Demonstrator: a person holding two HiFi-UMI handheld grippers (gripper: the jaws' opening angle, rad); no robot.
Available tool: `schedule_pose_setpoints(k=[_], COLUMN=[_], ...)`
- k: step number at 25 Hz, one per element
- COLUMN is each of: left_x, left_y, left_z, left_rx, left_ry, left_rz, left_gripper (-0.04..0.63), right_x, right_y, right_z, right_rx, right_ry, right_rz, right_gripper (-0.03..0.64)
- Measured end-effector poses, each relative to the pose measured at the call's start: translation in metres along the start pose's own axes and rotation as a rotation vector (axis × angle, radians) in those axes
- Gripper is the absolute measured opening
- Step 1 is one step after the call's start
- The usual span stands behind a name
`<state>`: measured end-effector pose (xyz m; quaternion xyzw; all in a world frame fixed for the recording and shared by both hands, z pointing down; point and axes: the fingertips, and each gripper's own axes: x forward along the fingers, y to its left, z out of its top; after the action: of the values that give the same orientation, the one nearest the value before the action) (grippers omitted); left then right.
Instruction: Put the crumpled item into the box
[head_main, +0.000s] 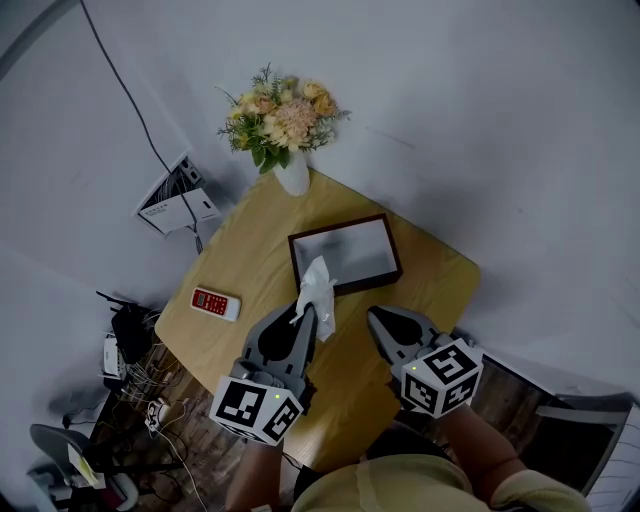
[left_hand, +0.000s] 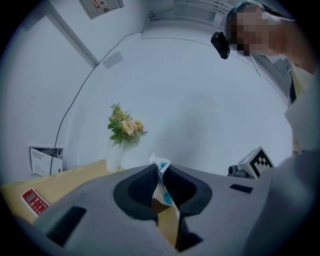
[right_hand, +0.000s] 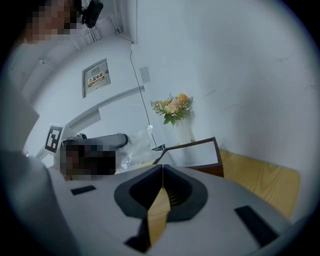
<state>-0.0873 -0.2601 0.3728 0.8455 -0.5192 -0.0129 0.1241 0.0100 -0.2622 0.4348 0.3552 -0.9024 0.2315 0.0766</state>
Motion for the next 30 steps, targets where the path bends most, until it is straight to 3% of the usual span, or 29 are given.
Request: schedule_pose_setpoints(k=[12, 18, 30], left_x=[0.029, 0.046, 0.073], left_y=[0.017, 0.029, 0.052], left_z=[0.007, 0.012, -0.002], left_rx=[0.037, 0.086, 0.225], left_ry=[-0.005, -0.014, 0.062], left_rz=[0.009, 0.016, -0.002], left_gripper=[0.057, 0.058, 0.058], right_x=[0.014, 0.023, 0.042], right_y=[-0.010, -0.012, -0.017], right_z=[0.015, 0.013, 0.026], right_rx=[-0.014, -0.019, -0.089], right_ry=[-0.012, -0.008, 0.019], right_rz=[-0.010, -0.015, -0.025], right_gripper=[0.031, 0.031, 0.031])
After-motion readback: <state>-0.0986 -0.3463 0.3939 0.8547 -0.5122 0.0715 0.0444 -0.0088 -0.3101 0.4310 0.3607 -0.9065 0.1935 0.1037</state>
